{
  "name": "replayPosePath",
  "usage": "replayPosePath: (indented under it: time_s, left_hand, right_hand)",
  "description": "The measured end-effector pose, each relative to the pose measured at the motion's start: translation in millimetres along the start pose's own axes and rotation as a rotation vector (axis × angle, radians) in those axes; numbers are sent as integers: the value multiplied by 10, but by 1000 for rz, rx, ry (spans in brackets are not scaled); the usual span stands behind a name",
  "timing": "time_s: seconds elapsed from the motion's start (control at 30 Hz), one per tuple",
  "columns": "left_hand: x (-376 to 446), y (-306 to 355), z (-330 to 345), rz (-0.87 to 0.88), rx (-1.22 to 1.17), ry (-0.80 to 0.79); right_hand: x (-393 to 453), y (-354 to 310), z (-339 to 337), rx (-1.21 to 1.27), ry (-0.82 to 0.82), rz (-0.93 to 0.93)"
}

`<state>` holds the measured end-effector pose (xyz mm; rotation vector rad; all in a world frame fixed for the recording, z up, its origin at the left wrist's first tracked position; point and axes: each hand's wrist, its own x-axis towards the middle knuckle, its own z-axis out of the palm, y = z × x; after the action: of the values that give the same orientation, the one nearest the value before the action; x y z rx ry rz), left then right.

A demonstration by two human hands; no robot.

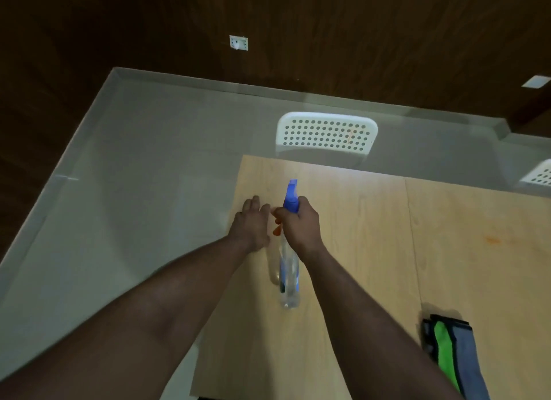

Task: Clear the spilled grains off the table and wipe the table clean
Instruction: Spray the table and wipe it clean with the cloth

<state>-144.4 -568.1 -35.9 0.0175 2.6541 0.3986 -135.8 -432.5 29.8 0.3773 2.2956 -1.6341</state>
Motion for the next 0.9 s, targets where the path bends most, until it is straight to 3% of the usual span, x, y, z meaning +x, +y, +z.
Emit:
replayPosePath:
  time_s: [0.23, 0.6, 0.9]
  left_hand:
    - [402, -201, -22, 25, 10, -28]
    - [428, -312, 82, 29, -19, 7]
    - [452, -96, 32, -30, 84, -18]
  right_hand:
    - [558, -281, 199, -117, -55, 215]
    - [1180, -556, 623, -504, -138, 109]
    - [1152, -400, 65, -433, 100, 172]
